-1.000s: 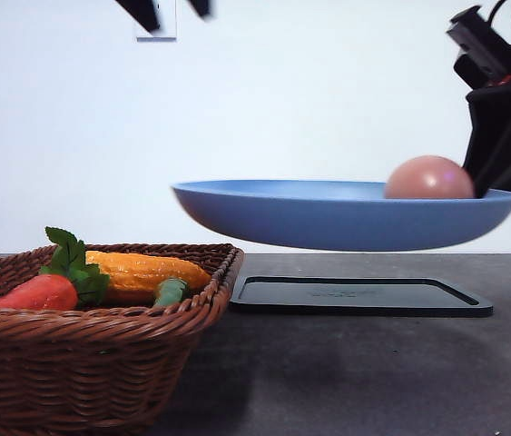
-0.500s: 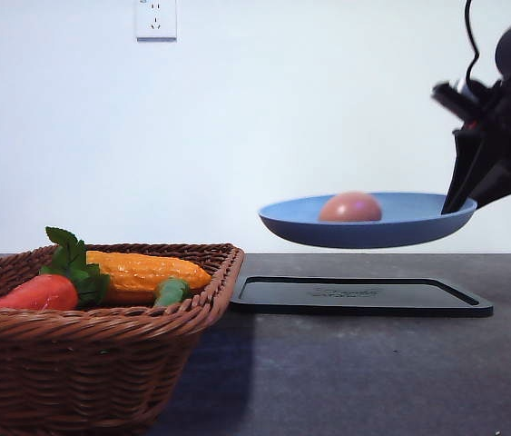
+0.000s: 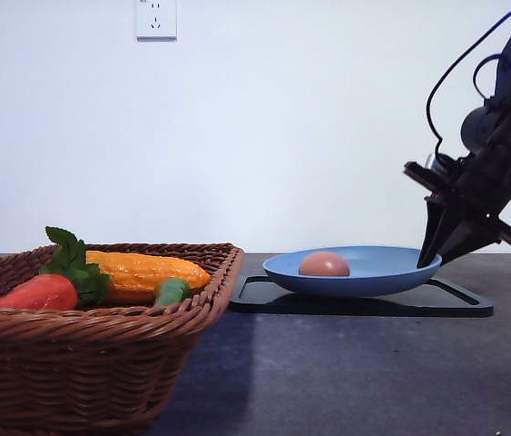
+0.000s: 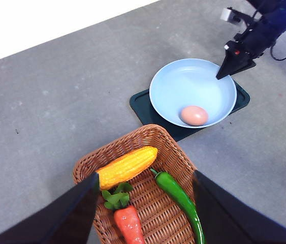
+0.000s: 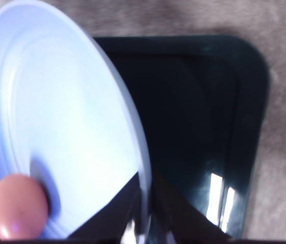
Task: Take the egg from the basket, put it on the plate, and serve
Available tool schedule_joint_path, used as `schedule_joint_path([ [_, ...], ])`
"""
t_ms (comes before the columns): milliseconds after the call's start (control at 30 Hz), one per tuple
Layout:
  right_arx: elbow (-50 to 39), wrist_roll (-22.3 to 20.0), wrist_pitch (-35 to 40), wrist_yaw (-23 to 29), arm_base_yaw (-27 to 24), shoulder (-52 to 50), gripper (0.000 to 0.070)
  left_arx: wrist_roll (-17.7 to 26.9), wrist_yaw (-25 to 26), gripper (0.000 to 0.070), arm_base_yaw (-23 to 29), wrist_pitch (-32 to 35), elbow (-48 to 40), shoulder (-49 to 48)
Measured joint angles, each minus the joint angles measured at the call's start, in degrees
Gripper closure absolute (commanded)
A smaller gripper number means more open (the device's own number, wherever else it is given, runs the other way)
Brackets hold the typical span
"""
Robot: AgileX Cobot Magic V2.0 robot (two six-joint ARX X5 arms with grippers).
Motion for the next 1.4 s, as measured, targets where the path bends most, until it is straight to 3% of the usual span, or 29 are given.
schedule_joint_path([
  [533,0.23,0.45,-1.53,3.45,0.28,0.52,0.0700,-0.88,0.00,0.0325,0.00,0.00,0.00,0.44],
  [600,0.25,0.45,-1.53,3.51,0.28,0.52,0.0667,-0.88,0.00,0.0325,0.00,-0.02,0.00,0.53],
  [733,0.28,0.45,-1.62,6.89,0.40,0.52,0.0517,-0.88,0.00,0.0325,0.00,-0.02,0.00,0.61],
  [800,0.28,0.45,-1.70,8.02,0.44,0.52,0.0476,-0.88,0.00,0.0325,0.00,-0.02,0.00,0.66],
  [1100,0.71,0.49,-3.95,7.98,-0.59,-1.13,0.0475,-0.86,0.00,0.0331,0.00,0.24,0.00,1.32],
  [1300,1.28,0.48,-5.32,8.04,-2.14,-10.44,0.0505,-0.06,0.00,0.0432,0.00,3.78,0.00,2.32],
  [1400,1.57,0.47,-6.61,8.04,-2.21,-15.93,0.0583,1.70,0.00,0.0574,0.04,5.71,0.00,3.38],
])
